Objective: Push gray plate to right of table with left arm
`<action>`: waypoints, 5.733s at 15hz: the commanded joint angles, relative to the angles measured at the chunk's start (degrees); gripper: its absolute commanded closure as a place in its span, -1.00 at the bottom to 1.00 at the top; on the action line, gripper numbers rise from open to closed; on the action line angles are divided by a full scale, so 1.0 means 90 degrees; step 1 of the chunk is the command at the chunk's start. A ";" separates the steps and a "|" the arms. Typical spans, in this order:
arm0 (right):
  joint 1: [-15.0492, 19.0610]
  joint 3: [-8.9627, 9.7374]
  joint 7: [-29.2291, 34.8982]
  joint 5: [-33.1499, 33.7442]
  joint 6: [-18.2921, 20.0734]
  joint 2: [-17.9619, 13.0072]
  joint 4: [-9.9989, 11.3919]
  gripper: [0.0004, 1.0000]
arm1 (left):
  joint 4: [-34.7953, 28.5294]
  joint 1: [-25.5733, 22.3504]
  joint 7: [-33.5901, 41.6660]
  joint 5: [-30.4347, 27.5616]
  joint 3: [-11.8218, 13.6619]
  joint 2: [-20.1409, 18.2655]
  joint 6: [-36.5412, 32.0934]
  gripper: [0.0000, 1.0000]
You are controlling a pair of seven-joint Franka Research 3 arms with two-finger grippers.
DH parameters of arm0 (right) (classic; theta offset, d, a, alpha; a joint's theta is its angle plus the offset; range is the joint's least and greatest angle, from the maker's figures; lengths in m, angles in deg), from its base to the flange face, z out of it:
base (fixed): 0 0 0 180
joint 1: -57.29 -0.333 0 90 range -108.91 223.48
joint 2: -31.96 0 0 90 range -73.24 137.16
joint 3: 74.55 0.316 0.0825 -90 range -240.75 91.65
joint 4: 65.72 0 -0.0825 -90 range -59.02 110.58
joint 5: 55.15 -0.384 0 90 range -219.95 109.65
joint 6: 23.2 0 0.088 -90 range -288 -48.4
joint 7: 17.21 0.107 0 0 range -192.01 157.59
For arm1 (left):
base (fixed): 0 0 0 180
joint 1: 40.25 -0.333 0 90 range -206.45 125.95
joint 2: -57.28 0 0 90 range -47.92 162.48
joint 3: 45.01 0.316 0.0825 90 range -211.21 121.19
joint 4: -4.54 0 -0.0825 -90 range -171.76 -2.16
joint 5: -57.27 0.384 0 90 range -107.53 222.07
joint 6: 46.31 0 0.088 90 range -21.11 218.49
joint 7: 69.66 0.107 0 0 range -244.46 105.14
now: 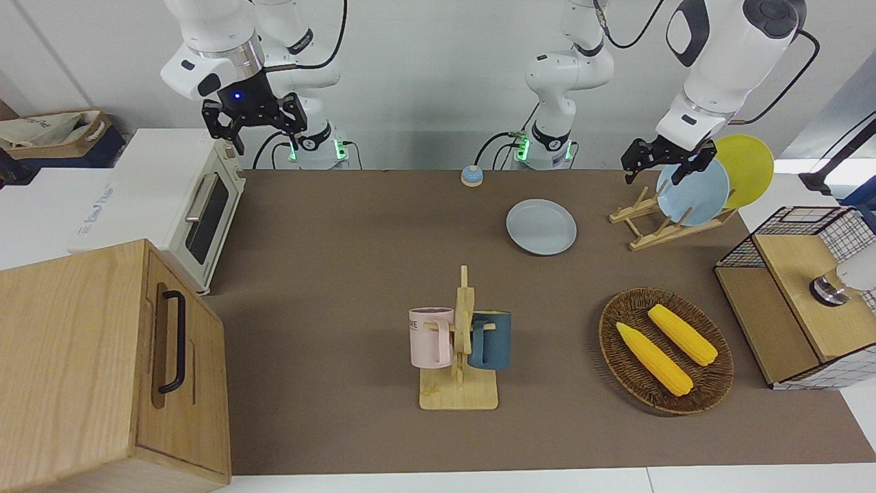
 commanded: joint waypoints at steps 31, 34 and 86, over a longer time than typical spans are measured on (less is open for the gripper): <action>0.0129 0.0095 -0.0001 -0.0065 0.0077 -0.0040 -0.0025 -0.97 | -0.3942 0.0025 0.0102 -0.0451 0.0051 -0.1651 0.2232 -0.98; 0.0129 0.0095 -0.0001 -0.0065 0.0077 -0.0040 -0.0025 -0.97 | -0.4538 0.0132 0.0102 -0.0460 0.0021 -0.1827 0.2721 -0.98; 0.0129 0.0095 -0.0001 -0.0065 0.0077 -0.0040 -0.0025 -0.97 | -0.6640 0.0943 -0.0932 -0.0656 0.0012 -0.1173 0.6130 1.00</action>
